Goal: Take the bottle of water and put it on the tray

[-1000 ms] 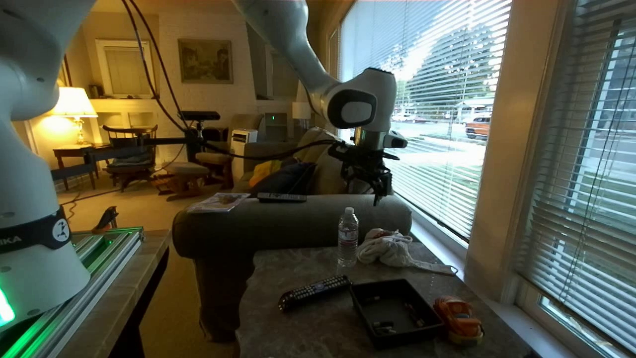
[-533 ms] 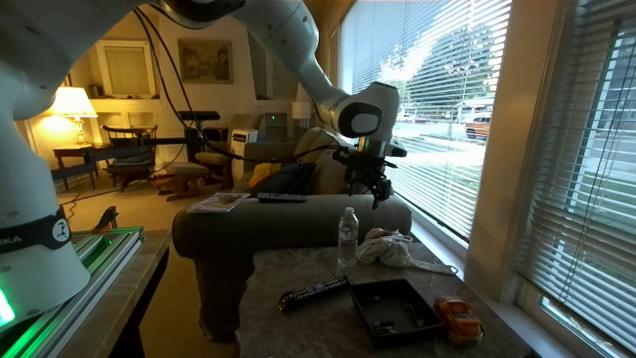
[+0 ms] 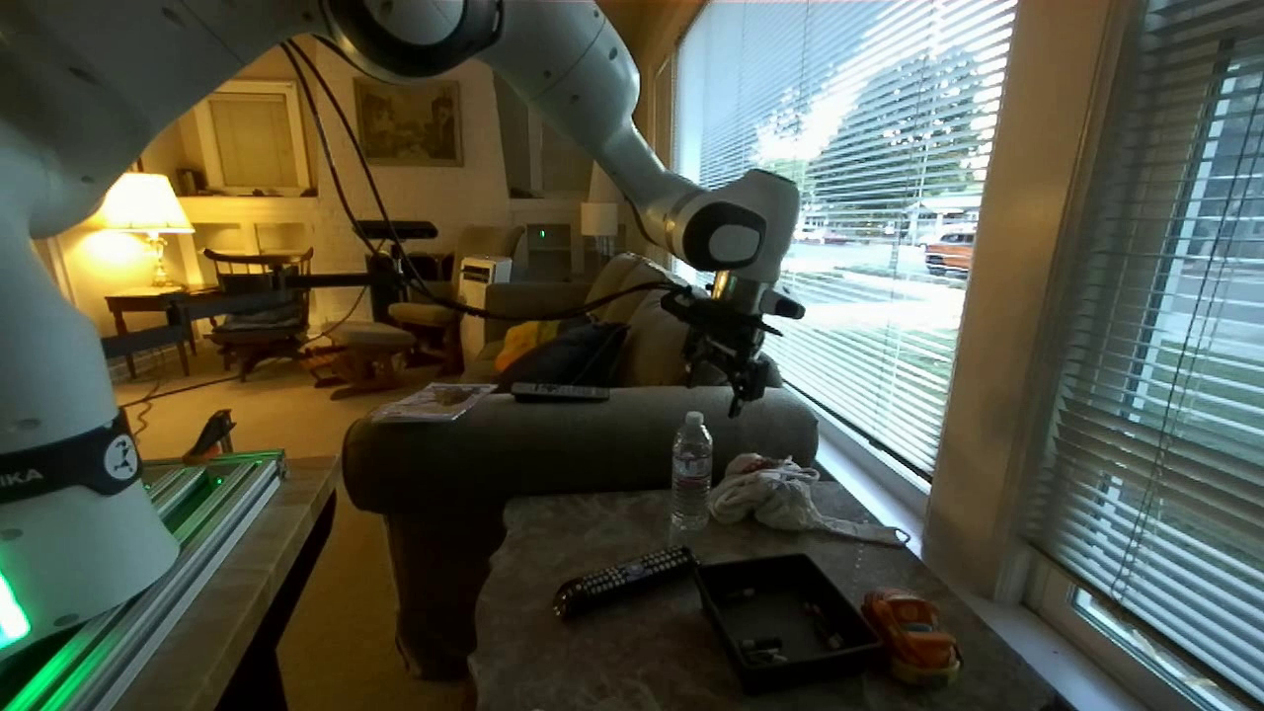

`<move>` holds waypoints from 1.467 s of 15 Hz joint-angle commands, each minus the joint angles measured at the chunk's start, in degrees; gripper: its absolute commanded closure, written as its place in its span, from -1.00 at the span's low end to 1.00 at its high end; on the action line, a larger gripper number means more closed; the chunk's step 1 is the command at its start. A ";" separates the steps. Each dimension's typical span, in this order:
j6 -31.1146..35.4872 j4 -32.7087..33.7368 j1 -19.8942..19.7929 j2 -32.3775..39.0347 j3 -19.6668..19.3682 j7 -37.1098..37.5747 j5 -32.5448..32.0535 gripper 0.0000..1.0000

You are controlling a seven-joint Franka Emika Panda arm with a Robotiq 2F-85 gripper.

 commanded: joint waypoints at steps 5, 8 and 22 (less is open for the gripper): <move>-4.87 5.17 1.52 4.43 -0.24 3.15 -1.07 -1.00; -5.93 6.17 1.86 5.36 -0.35 3.30 -1.24 -0.62; -8.53 9.18 2.38 6.65 -0.70 2.93 -2.02 0.84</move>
